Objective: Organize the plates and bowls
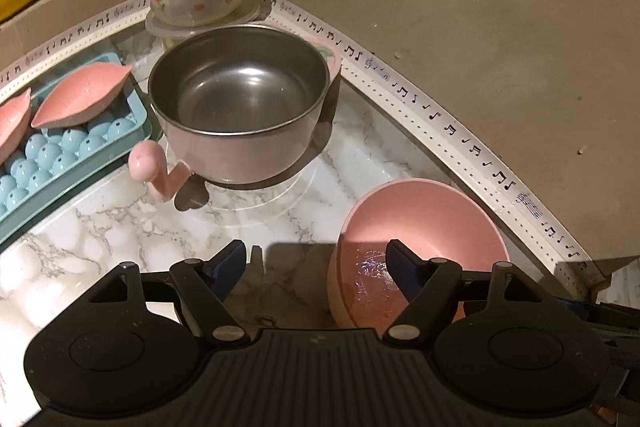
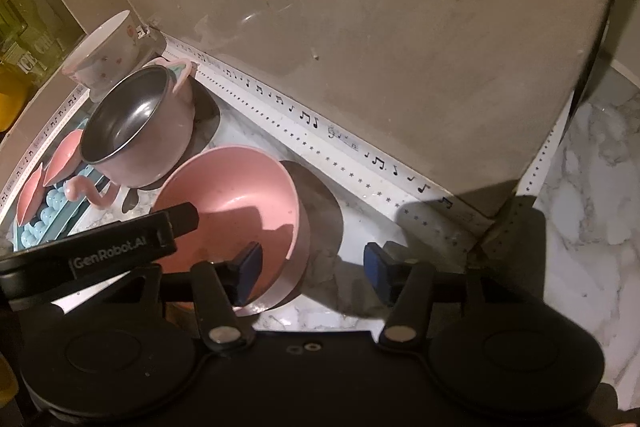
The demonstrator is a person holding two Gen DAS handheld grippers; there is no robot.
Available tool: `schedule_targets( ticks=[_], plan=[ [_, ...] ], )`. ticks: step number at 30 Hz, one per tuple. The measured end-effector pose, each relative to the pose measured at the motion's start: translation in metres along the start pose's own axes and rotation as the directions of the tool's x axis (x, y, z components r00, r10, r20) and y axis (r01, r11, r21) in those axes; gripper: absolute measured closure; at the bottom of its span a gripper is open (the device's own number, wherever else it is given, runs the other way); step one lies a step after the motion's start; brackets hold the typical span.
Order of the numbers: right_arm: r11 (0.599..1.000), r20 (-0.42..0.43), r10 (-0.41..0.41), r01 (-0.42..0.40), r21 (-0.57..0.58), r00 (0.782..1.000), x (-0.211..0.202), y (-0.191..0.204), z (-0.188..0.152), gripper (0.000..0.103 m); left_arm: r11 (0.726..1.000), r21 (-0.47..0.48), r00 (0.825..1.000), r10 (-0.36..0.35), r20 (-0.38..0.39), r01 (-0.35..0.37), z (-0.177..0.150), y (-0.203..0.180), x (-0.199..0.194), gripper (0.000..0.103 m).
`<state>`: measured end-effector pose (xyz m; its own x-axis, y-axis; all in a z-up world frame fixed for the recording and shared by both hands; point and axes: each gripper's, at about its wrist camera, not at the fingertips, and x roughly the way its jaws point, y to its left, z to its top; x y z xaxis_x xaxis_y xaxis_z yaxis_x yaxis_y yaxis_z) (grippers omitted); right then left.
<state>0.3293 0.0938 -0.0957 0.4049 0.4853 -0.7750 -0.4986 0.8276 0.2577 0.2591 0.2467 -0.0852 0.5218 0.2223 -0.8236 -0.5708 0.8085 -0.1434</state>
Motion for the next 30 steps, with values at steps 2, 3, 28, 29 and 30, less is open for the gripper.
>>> schedule_targets(
  ticks=[2,3,28,29,30],
  plan=[
    [1.0,0.003,0.004,-0.004,-0.001,1.0,0.0,0.001,0.0,0.054,1.0,-0.001,1.0,-0.001,-0.003,0.001,-0.001,-0.001,0.002,0.029],
    [1.0,0.005,0.005,-0.005,-0.003,1.0,0.0,0.002,0.001,0.054,1.0,0.002,1.0,-0.007,-0.005,0.007,-0.001,-0.002,0.002,0.034],
    [1.0,-0.001,0.023,-0.023,0.015,1.0,-0.008,0.003,-0.007,0.09,0.999,0.035,0.998,-0.035,-0.047,0.037,-0.02,-0.014,-0.022,0.087],
    [1.0,-0.001,0.024,-0.024,0.012,1.0,-0.011,0.003,-0.009,0.09,0.999,0.038,0.998,-0.036,-0.046,0.038,-0.022,-0.014,-0.027,0.087],
    [1.0,-0.001,0.025,-0.025,0.009,1.0,-0.014,0.004,-0.01,0.09,0.998,0.041,0.998,-0.037,-0.045,0.039,-0.024,-0.014,-0.031,0.087]
  ],
)
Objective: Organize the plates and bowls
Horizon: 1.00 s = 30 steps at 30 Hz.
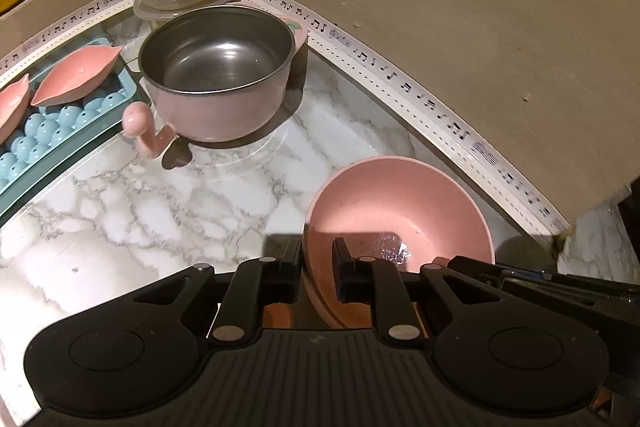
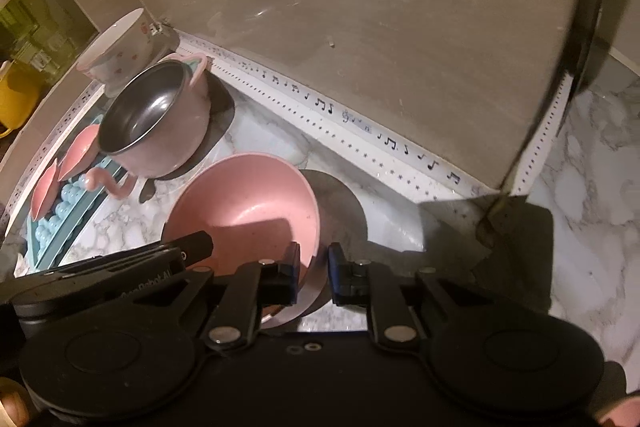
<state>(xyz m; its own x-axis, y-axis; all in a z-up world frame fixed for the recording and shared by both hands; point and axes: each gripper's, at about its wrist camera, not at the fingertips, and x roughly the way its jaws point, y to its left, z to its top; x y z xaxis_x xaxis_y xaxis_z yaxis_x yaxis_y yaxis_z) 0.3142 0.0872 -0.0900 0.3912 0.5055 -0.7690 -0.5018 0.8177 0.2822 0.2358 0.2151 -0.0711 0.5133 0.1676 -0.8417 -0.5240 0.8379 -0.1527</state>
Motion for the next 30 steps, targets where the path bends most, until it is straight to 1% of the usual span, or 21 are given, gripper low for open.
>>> schedule_targets(
  ticks=[8,14,21,30],
  plan=[
    [1.0,0.011,0.011,-0.01,-0.028,1.0,-0.032,0.006,-0.018,0.09,0.999,0.037,1.0,0.004,0.003,-0.004,-0.019,-0.003,-0.037,0.087],
    [0.999,0.035,0.015,-0.013,-0.042,0.999,-0.058,0.012,-0.036,0.09,0.999,0.051,1.0,-0.001,0.018,0.0,-0.037,-0.001,-0.067,0.087],
    [0.998,0.039,0.032,-0.029,-0.063,0.999,-0.084,0.025,-0.057,0.09,0.998,0.067,1.0,0.001,0.028,-0.003,-0.06,0.007,-0.102,0.087],
    [0.995,0.041,0.044,-0.04,-0.092,0.998,-0.11,0.042,-0.09,0.09,0.998,0.058,1.0,-0.006,0.018,0.005,-0.091,0.023,-0.134,0.087]
  ],
)
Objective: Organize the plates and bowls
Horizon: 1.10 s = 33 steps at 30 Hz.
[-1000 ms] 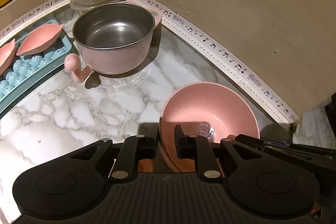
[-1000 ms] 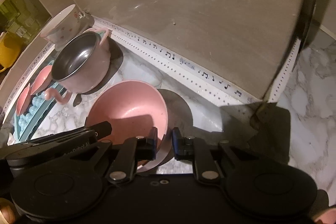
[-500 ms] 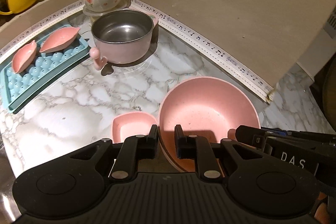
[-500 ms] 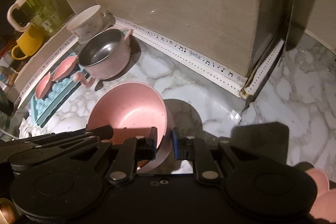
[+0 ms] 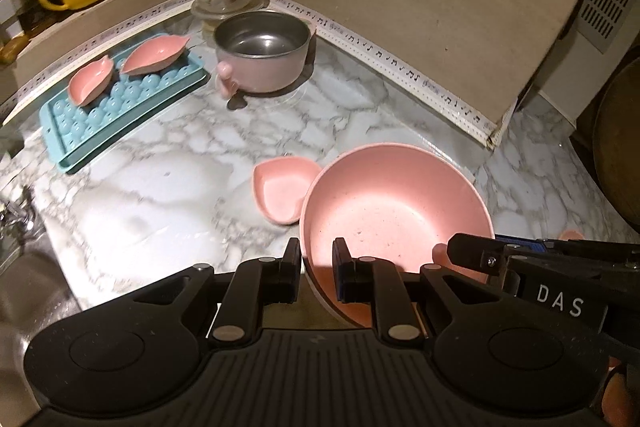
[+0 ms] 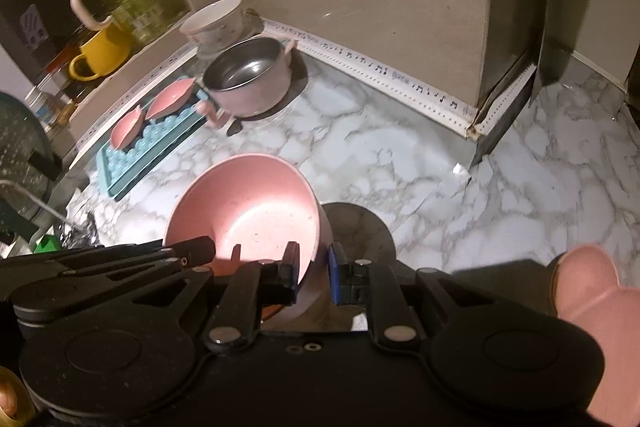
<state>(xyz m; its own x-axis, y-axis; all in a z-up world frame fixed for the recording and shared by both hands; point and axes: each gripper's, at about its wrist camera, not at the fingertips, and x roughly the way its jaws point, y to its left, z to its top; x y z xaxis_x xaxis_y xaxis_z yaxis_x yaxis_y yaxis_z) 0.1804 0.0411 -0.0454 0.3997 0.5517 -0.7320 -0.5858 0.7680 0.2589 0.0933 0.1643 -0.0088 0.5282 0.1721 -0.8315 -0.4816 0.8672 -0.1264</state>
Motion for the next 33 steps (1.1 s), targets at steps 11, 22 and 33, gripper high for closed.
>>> schedule_targets(
  ticks=[11,22,33],
  plan=[
    [1.0,-0.013,0.016,-0.016,-0.025,1.0,-0.017,0.027,-0.032,0.089,1.0,-0.024,1.0,-0.007,-0.024,0.006,-0.032,0.022,-0.028,0.087],
    [0.999,-0.06,0.021,-0.022,-0.023,0.998,-0.019,0.035,-0.06,0.089,0.999,-0.041,0.998,-0.013,-0.065,0.01,-0.064,0.031,-0.031,0.087],
    [1.0,-0.091,0.02,-0.02,0.003,0.996,-0.013,0.03,-0.075,0.089,0.999,-0.048,0.995,-0.02,-0.094,0.016,-0.079,0.03,-0.026,0.087]
  ],
)
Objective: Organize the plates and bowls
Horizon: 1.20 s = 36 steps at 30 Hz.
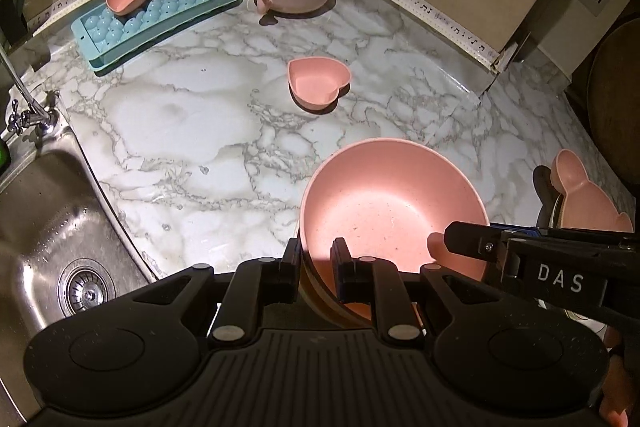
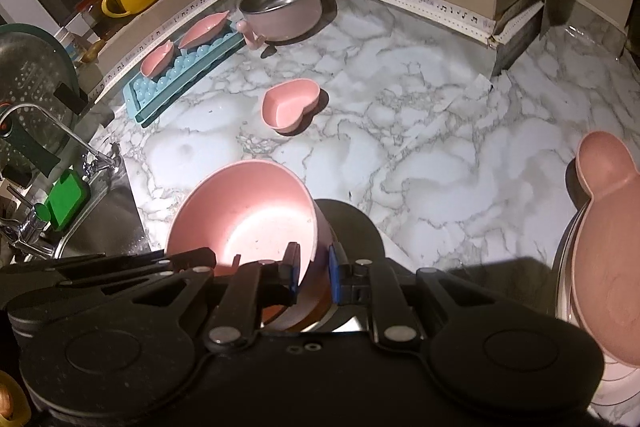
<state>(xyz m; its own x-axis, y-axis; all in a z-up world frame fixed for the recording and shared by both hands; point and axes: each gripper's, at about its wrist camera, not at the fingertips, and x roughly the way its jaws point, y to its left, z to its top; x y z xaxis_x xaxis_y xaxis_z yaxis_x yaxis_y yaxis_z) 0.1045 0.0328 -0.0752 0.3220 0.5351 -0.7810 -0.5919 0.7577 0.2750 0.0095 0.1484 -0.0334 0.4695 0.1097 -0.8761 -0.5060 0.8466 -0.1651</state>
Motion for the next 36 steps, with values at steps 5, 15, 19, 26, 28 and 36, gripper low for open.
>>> schedule_targets(
  ticks=[5,15,19,26,28,36],
  plan=[
    [1.0,-0.011,0.006,-0.006,0.006,1.0,0.004,-0.002,-0.004,0.089,1.0,-0.003,1.0,0.006,-0.005,-0.006,-0.004,0.001,0.004,0.087],
    [0.999,-0.025,0.028,-0.027,0.028,0.999,0.009,-0.006,-0.006,0.085,1.0,0.0,1.0,0.006,-0.009,-0.006,-0.006,0.001,0.009,0.087],
    [0.999,-0.034,0.041,-0.04,0.037,0.999,0.009,-0.008,-0.006,0.082,1.0,-0.004,1.0,-0.004,-0.01,0.003,-0.006,0.003,0.008,0.087],
    [0.998,-0.016,0.056,-0.055,0.029,0.998,0.002,-0.007,-0.004,0.078,1.0,0.001,1.0,-0.011,0.023,0.011,-0.001,0.004,-0.002,0.087],
    [0.998,-0.006,0.061,-0.061,0.023,0.998,-0.001,-0.006,-0.002,0.077,1.0,0.004,0.999,-0.012,0.03,0.012,0.001,0.004,-0.005,0.087],
    [0.998,0.027,0.069,-0.069,-0.004,0.997,-0.012,-0.004,0.008,0.072,0.999,0.022,0.997,-0.025,0.078,0.023,0.009,0.0,-0.02,0.087]
  ],
)
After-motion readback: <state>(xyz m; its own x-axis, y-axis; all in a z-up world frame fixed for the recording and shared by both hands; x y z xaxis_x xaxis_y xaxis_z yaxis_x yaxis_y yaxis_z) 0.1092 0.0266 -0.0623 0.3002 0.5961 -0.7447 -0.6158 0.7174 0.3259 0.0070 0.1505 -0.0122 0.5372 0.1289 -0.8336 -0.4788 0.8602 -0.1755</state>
